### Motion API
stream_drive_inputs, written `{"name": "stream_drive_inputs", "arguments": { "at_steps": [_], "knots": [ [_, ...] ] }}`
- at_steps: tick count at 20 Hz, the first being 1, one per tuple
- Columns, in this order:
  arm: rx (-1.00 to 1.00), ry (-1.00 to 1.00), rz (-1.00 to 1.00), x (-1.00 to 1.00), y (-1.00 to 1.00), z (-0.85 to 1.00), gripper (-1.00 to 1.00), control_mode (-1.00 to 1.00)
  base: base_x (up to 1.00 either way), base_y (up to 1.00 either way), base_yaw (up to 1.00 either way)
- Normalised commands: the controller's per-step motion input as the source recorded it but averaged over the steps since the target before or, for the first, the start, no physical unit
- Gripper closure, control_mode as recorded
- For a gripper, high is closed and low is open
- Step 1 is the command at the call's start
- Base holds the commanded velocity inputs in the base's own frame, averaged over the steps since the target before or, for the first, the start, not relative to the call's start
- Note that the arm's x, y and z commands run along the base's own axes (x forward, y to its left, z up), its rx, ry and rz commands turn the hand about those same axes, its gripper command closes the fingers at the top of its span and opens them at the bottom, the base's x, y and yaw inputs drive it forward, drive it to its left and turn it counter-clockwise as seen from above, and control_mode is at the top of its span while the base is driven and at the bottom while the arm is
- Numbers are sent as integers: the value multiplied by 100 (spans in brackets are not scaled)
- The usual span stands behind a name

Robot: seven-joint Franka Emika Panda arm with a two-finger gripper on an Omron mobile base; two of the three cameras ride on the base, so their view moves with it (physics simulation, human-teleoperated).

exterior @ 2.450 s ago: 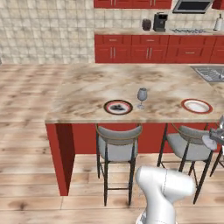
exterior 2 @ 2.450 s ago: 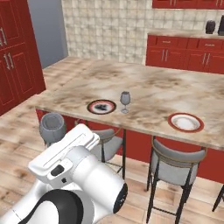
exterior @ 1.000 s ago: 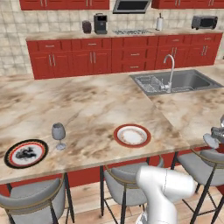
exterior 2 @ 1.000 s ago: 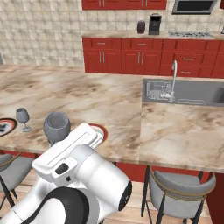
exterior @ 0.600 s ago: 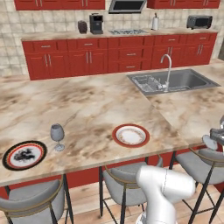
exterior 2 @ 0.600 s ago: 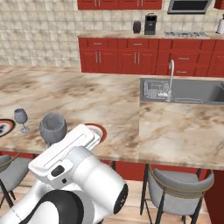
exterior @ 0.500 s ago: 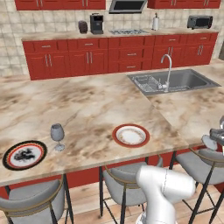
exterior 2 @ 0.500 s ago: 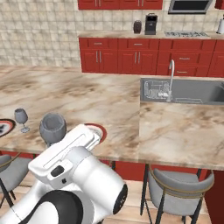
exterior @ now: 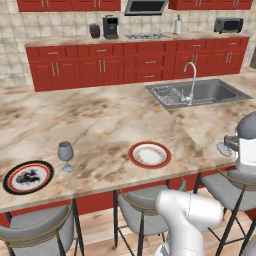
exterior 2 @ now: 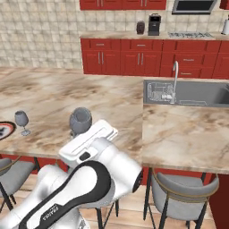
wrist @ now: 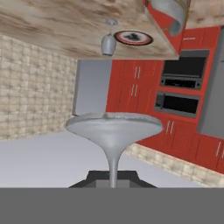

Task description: Retrieve the wine glasses from the counter and place one next to each plate.

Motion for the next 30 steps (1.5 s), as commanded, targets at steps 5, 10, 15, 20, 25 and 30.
{"name": "stream_drive_inputs", "arguments": {
  "at_steps": [5, 10, 15, 20, 25, 30],
  "knots": [
    [-8, 0, 0, 90, -11, -48, 100, -100, 0, 0, 0],
    [-7, 0, 0, 68, -21, -28, 100, -100, 0, 0, 0],
    [-10, 0, 0, 72, -7, -32, 100, -100, 0, 0, 0],
    [-9, 2, 0, 76, 0, -31, 100, -100, 0, 0, 0],
    [-5, 8, 2, 60, 0, -29, 100, -100, 0, 0, 0],
    [-4, 10, 5, 45, -5, -35, 100, -100, 0, 0, 0]
  ]
}}
